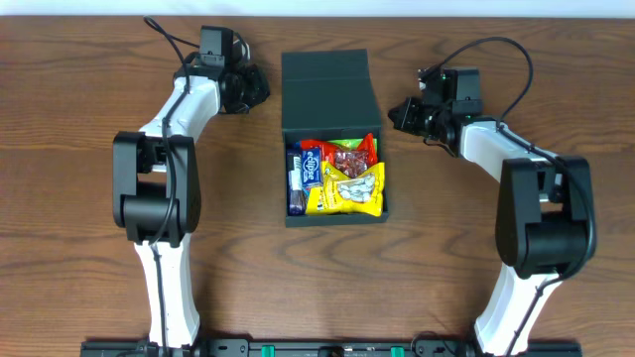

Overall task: Pack container
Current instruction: 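Push the upright lid forward with both grippers to close it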

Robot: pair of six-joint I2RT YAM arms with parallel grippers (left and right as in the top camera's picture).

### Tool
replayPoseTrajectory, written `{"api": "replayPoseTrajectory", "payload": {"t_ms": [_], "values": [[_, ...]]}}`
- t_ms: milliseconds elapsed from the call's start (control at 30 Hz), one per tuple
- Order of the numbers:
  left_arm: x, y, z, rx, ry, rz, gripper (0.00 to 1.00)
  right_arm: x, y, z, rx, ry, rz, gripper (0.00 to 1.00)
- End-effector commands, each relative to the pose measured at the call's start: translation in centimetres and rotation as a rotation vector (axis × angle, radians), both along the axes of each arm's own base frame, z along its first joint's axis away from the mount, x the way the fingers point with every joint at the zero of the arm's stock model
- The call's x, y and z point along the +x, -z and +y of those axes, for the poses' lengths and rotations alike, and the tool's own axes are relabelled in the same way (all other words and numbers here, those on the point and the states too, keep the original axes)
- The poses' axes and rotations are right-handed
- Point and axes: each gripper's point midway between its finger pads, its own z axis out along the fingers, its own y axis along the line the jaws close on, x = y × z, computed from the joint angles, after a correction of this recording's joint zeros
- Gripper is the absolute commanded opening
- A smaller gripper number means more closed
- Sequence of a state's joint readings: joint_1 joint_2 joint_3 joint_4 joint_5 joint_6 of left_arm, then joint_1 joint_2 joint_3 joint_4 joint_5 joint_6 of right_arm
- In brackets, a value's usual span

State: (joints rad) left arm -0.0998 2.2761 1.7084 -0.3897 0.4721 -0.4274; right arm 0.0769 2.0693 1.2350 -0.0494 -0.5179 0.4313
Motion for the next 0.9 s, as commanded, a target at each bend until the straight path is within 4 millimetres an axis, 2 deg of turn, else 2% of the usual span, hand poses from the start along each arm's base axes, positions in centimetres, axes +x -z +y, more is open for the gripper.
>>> {"api": "replayPoseTrajectory", "payload": {"t_ms": [0,300,567,867], "values": [[-0.1,0.5,-0.3,-0.031,-0.002,0.037,0.06,0.8,-0.5,0.3,0.047,0.001,-0.002,0.01],[-1.2,0.6,-1.5,-0.064,0.028,0.075,0.06,1.2,0.4,1.2,0.101,-0.012,0.032,0.01],[-1.7,0.7,-2.5,-0.073,0.044,0.091,0.06,1.2,0.2,2.0,0.113,-0.029,0.023,0.01],[-2.0,0.5,-3.5,-0.093,0.068,0.093,0.06,1.1,-0.8,3.8,0.15,-0.085,-0.012,0.01]]}}
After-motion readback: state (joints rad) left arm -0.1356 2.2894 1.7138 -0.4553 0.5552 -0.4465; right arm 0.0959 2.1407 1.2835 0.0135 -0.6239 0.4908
